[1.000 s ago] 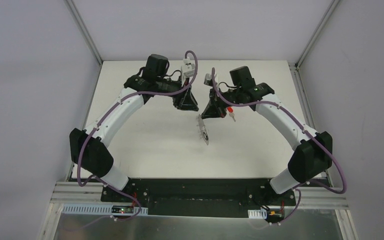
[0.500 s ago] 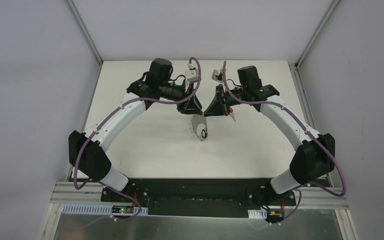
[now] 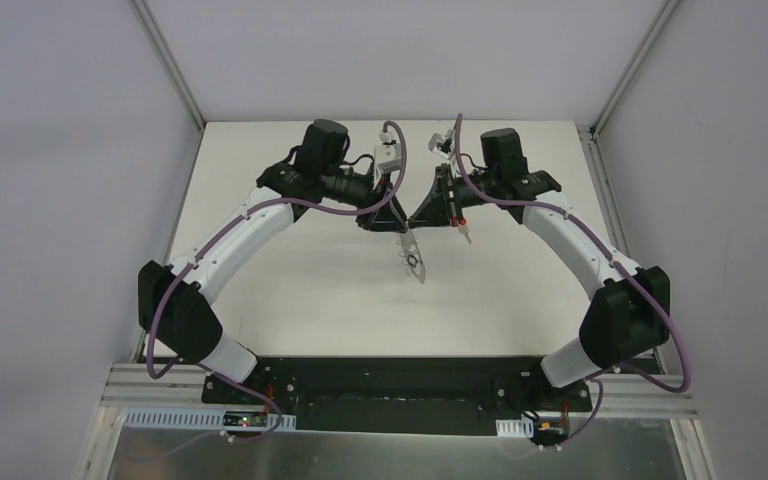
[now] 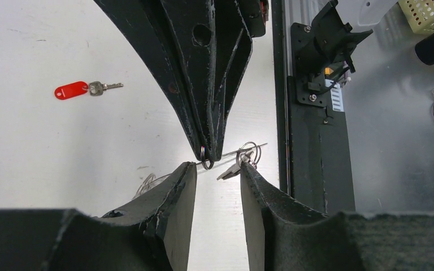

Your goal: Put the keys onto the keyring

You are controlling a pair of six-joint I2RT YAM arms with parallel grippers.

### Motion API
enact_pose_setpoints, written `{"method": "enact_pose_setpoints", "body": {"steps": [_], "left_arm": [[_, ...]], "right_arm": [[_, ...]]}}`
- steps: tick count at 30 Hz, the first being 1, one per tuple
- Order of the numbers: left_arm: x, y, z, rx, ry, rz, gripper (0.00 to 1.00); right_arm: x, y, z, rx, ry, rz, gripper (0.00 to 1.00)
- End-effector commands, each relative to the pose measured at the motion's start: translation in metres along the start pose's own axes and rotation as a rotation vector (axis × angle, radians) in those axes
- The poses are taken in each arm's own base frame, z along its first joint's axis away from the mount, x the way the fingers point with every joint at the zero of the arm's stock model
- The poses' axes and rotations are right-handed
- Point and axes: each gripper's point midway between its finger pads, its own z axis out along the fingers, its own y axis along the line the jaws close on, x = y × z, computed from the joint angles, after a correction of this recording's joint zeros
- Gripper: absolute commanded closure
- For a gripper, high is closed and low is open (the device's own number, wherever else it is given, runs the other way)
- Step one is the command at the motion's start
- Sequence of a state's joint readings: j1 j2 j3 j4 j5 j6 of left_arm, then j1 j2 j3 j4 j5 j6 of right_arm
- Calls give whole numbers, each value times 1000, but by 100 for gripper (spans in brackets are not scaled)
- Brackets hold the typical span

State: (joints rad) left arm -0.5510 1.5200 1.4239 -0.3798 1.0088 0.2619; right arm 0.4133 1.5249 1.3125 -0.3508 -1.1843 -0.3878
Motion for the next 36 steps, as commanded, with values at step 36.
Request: {"method": "enact_pose_setpoints", "body": {"steps": [36], "left_arm": [[-18,0,18,57,-47,10,100]], "right_arm": [[-20,11,-5,-42,-80,14,100]]}}
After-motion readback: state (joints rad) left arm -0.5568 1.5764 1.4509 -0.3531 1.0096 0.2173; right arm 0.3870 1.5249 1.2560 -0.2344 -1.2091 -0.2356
